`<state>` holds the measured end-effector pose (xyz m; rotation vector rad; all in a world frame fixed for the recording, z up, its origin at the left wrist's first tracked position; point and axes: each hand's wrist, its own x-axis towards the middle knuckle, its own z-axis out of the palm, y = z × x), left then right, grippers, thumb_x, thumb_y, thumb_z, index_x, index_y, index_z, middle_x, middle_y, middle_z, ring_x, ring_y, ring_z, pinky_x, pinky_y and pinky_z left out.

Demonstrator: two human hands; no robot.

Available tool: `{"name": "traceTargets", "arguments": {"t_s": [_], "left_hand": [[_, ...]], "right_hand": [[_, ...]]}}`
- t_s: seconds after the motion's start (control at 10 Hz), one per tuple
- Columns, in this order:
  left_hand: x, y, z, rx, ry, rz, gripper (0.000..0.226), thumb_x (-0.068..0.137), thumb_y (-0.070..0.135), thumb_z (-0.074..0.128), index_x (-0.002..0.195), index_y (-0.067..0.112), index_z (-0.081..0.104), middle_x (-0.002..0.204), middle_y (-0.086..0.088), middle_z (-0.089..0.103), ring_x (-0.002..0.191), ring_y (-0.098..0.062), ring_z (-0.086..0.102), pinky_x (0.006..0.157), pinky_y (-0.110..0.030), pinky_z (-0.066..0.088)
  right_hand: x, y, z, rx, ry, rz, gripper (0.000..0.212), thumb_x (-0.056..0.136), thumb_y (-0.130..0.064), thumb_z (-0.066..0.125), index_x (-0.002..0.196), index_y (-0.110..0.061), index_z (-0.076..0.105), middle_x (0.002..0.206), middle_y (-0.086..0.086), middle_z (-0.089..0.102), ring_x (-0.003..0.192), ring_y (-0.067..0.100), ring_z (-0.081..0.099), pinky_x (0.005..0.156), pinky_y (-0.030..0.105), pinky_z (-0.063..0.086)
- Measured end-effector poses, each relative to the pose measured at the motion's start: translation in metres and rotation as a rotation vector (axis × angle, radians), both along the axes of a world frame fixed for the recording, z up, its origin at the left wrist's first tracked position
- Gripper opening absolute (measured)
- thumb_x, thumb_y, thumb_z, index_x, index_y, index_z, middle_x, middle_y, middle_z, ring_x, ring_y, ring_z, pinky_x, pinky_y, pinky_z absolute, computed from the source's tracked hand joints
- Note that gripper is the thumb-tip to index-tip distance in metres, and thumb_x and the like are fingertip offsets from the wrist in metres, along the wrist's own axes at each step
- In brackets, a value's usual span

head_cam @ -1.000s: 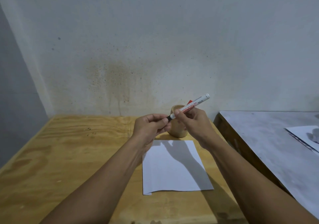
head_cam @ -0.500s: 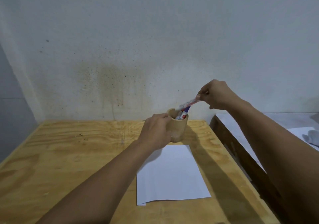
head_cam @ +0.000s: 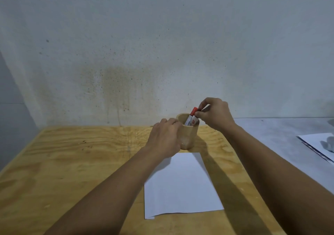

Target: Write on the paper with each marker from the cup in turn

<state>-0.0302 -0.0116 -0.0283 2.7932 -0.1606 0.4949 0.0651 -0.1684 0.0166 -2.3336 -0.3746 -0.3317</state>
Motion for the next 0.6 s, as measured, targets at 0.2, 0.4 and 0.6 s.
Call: {"name": "traceTargets", "arguments": {"t_s": [0.2,0.4,0.6], "left_hand": [[-0.004,-0.002,-0.001,-0.011,0.0,0.011,0.054,0.079,0.011,0.061,0.131,0.015,0.048,0.138,-0.002,0.05,0.116,-0.026,0.047,0.098,-0.039,0.042],[-0.006,-0.004,-0.001,0.006,0.058,0.019,0.059,0.079,0.011,0.059,0.135,0.017,0.041,0.144,-0.001,0.043,0.119,-0.026,0.045,0.1,-0.041,0.041],[-0.019,0.001,0.003,-0.083,0.108,-0.03,0.07,0.079,0.013,0.059,0.143,0.023,0.031,0.148,-0.003,0.04,0.129,-0.03,0.04,0.102,-0.045,0.039]], "right_hand": [[-0.001,0.003,-0.009,0.101,0.008,-0.033,0.021,0.077,-0.019,0.078,0.071,-0.027,0.06,0.075,0.007,0.074,0.07,0.025,0.071,0.069,0.046,0.061],[-0.003,0.003,-0.014,0.057,0.026,-0.016,0.018,0.083,-0.018,0.069,0.101,-0.017,0.066,0.078,0.002,0.075,0.08,0.023,0.07,0.077,0.044,0.059],[-0.017,-0.007,-0.014,0.027,0.017,-0.03,0.037,0.09,-0.017,0.063,0.127,-0.014,0.058,0.106,0.009,0.075,0.1,0.025,0.066,0.078,0.033,0.05]]}}
